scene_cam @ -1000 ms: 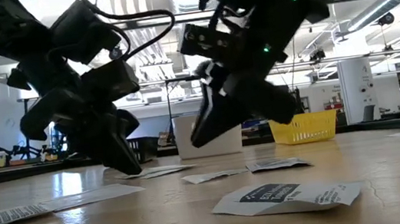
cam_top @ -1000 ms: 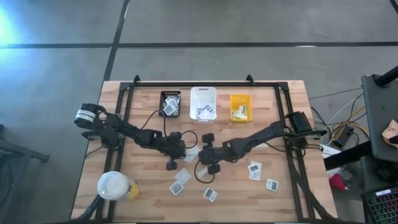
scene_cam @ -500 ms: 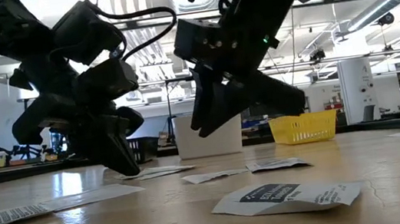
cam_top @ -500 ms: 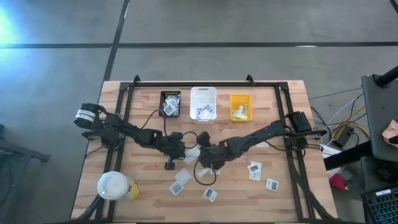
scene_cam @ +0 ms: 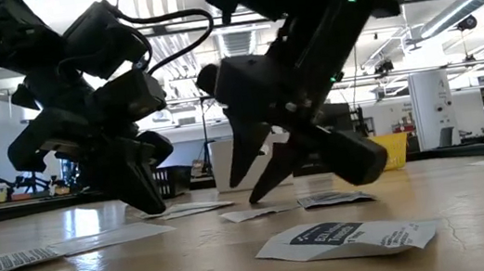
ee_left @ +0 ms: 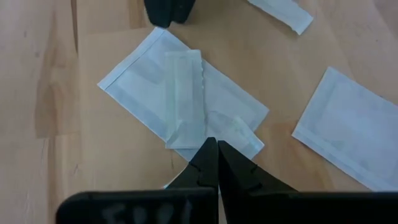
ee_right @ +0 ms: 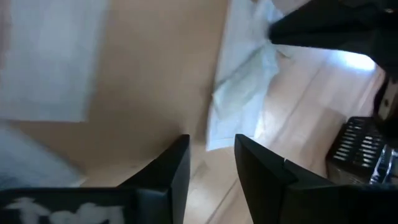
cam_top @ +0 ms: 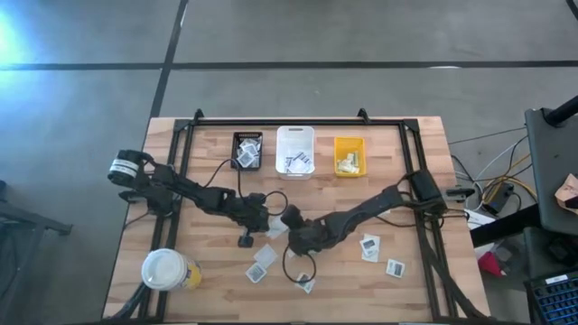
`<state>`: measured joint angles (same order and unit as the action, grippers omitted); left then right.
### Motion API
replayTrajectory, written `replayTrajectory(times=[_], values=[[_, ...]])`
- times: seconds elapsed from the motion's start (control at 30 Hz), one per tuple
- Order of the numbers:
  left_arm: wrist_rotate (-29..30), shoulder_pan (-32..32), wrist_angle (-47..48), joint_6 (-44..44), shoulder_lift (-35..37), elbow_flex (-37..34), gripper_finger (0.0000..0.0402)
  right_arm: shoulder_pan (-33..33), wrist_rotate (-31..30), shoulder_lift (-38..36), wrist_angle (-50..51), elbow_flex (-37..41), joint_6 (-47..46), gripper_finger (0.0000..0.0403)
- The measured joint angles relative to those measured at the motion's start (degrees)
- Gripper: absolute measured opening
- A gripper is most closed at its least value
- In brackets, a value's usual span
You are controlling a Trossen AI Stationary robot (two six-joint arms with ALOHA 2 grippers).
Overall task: Pick & Place First Aid Supplies
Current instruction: Put the blue bandage into the white bin
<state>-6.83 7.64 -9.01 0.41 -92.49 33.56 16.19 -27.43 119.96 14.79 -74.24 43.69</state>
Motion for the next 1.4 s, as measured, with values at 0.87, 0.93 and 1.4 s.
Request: replayTrajectory(times=[0.87,0.93,1.4], values=[[-3.21,-0.31,-3.41,-3.46,-0.11,0.07,0.0002,-0.22,-0.88,2.37,-6.38,-1.13,-1.72,0.0079],[-3.25,-0.31,-3.34,-3.37,0.01,0.33,0.0002,-0.18,-0.88,2.37,-6.31,-1.13,-1.78,0.0065],[-4.11,-0.35,-3.50,-2.83,0.59,0.48,0.0002,-0.18,-5.65,2.05,-4.68,-1.15,-3.23,0.0009]])
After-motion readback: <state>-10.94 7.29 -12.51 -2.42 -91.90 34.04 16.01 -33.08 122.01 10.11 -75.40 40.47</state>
